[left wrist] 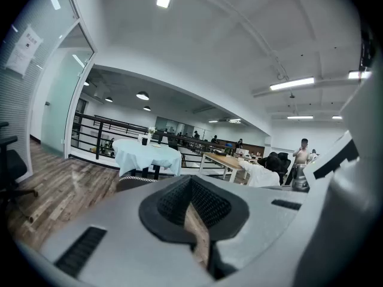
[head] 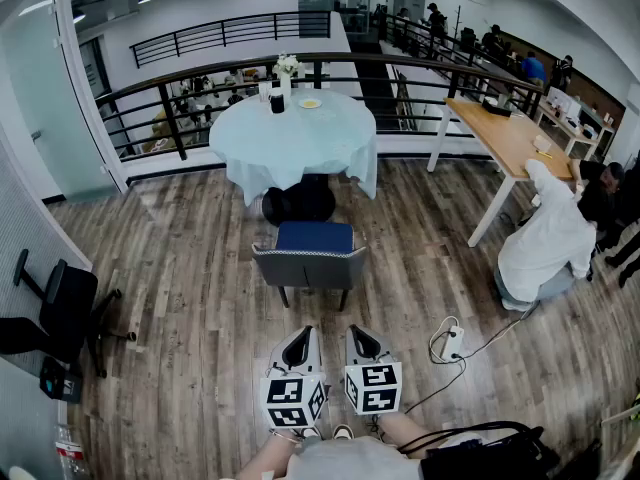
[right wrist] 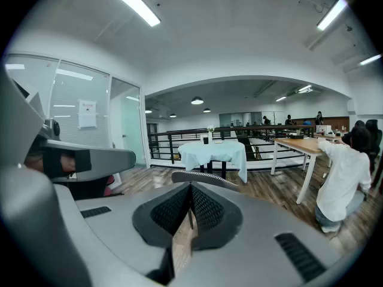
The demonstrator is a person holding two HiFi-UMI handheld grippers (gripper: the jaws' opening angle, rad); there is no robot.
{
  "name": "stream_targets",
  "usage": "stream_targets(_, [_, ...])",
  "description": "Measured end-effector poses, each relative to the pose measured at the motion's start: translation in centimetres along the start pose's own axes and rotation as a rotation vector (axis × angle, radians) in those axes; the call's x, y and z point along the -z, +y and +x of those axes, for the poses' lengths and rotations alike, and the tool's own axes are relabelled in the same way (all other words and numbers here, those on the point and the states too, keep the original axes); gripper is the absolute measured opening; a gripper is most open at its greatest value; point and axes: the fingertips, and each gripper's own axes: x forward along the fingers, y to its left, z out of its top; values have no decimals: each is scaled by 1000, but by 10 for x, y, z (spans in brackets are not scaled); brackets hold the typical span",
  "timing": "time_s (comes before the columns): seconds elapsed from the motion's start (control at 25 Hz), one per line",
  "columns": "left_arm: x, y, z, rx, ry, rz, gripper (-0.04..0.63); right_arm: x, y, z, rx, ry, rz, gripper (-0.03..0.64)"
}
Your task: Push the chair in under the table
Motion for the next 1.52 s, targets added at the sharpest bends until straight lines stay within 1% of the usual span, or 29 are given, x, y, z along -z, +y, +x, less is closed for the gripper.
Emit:
stream_targets(0.32, [1, 10, -4, -6, 18, -2, 3, 1, 8, 3, -3, 10, -5, 15])
stream_targets(0.72, [3, 38, -5, -16, 33, 0, 3, 3, 18, 18, 11, 15, 23, 15])
stream_targets(1.16, [-3, 73, 2, -5, 33, -41, 3, -7, 22, 36, 64, 21, 25, 15])
stream_targets(1.52, [9, 88, 6, 17, 62, -71, 3, 6, 28, 44, 93, 57, 39, 17])
